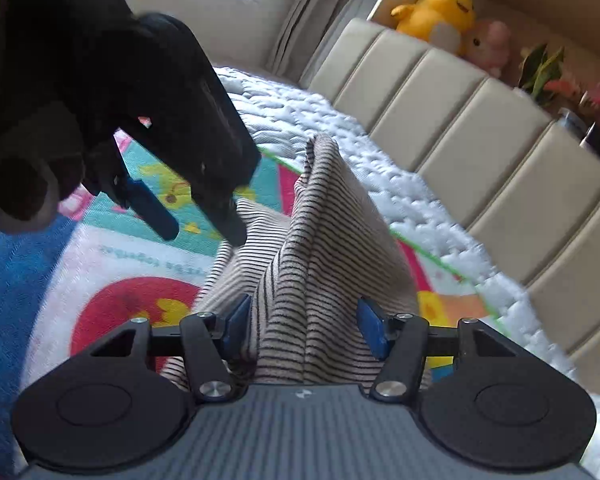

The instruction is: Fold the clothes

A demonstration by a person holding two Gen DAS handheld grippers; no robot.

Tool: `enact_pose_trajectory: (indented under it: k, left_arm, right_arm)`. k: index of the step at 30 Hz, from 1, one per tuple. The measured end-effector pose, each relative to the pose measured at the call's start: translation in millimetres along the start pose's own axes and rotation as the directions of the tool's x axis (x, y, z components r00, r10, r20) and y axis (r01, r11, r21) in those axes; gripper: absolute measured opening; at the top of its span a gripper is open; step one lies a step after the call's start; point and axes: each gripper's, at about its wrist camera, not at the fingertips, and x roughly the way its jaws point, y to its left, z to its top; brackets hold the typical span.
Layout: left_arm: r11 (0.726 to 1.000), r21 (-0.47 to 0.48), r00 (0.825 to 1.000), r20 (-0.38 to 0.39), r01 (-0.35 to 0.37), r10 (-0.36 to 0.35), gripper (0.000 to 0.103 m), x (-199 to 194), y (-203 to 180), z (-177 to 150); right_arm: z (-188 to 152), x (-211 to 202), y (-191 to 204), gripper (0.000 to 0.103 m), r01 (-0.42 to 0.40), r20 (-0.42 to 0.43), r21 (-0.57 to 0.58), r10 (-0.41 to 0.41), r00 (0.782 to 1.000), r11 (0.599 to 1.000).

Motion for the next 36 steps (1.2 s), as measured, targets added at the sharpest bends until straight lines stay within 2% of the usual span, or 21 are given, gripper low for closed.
enact_pose_trajectory:
  k: [3,5,7,8,9,11,14,16,19,21,22,24,25,27,29,30,32,34,36]
  left_arm:
    - [1.000,0.015,0.999,-0.037,0.000,0.001,0.054,13.7,-3.0,-3.3]
    - [1.000,0.017,0.999,-0.048,0.014,-0.013,0.052,17.6,-3.3,-5.6]
    - [0.999,0.002,0.998,-0.054,0.034,-0.034,0.050,19.2,-0.9,-7.0]
    - [0.999,-0.015,0.997,-0.059,0.045,-0.046,0.050,20.5,1.6,-7.1]
    - [0.998,-0.034,0.996,-0.064,0.057,-0.059,0.050,22.0,4.6,-7.1]
    - [0.994,-0.071,0.994,-0.073,0.079,-0.084,0.050,25.0,10.4,-7.0]
    - [0.990,-0.107,0.991,-0.083,0.094,-0.103,0.047,28.0,16.3,-5.8]
    - [0.987,-0.135,0.995,-0.041,0.084,-0.090,0.044,16.1,22.6,2.3]
    - [0.990,-0.118,0.993,0.094,0.080,-0.069,0.044,-28.2,29.2,16.4]
    - [0.993,-0.063,0.978,0.187,0.103,-0.090,0.046,-62.2,25.7,19.9]
    - [0.989,-0.040,0.968,0.213,0.144,-0.133,0.054,-70.1,22.3,20.5]
    - [0.969,0.001,0.939,0.250,0.245,-0.238,0.055,-80.5,15.1,21.9]
    - [0.958,0.011,0.928,0.246,0.286,-0.279,0.055,-78.4,12.0,22.8]
    - [0.941,0.011,0.920,0.207,0.339,-0.334,0.055,-58.2,2.7,26.0]
    - [0.938,0.009,0.927,0.144,0.348,-0.345,0.053,-34.1,-5.8,24.8]
    - [0.946,0.012,0.938,0.124,0.324,-0.323,0.053,-23.7,-8.4,23.2]
    - [0.961,0.020,0.955,0.101,0.277,-0.277,0.048,-8.8,-7.1,21.9]
    - [0.969,0.023,0.964,0.089,0.248,-0.249,0.044,-0.2,-4.3,20.9]
    - [0.968,0.014,0.964,0.088,0.250,-0.250,0.044,-1.0,-0.1,20.1]
  right_arm:
    - [-8.9,5.3,10.5,0.061,0.035,-0.004,-0.096,-0.036,0.999,0.995]
    - [-10.6,8.1,8.8,0.061,0.026,-0.003,-0.099,-0.027,1.000,0.995]
    - [-8.2,7.6,0.1,0.049,-0.009,-0.010,-0.071,0.008,1.000,0.997]
    - [-4.9,6.1,-6.0,0.036,-0.025,-0.013,-0.052,0.025,1.000,0.998]
    - [0.0,4.5,-12.5,0.030,-0.038,-0.014,-0.027,0.038,0.999,0.999]
    - [10.9,-6.0,-21.1,0.025,-0.088,0.001,0.025,0.088,0.996,0.996]
    - [19.3,-19.7,-17.8,0.024,-0.166,0.016,0.024,0.166,0.986,0.986]
    - [20.0,-17.1,-7.8,0.024,-0.205,0.004,0.000,0.205,0.979,0.979]
    - [16.4,-11.7,19.2,0.024,-0.219,-0.016,-0.079,0.219,0.976,0.972]
    - [18.3,-7.8,32.4,0.027,-0.208,-0.012,-0.115,0.208,0.978,0.971]
    - [19.2,-5.8,38.9,0.028,-0.203,-0.010,-0.133,0.203,0.979,0.970]
    - [22.0,0.2,44.0,0.031,-0.193,-0.008,-0.137,0.193,0.981,0.972]
    - [23.5,3.5,45.1,0.031,-0.188,-0.008,-0.134,0.188,0.982,0.973]
    - [24.1,4.6,46.0,0.033,-0.188,-0.005,-0.128,0.189,0.982,0.974]
    - [21.9,-0.7,44.3,0.039,-0.203,0.005,-0.126,0.205,0.979,0.971]
    - [21.4,-4.1,40.3,0.046,-0.222,0.015,-0.123,0.226,0.974,0.967]
    - [21.6,-12.3,27.2,0.051,-0.264,0.028,-0.108,0.269,0.963,0.958]
    - [21.3,-22.2,7.7,0.064,-0.285,0.044,-0.085,0.290,0.956,0.955]
    - [19.7,-31.6,-17.1,0.087,-0.290,0.066,-0.049,0.293,0.954,0.956]
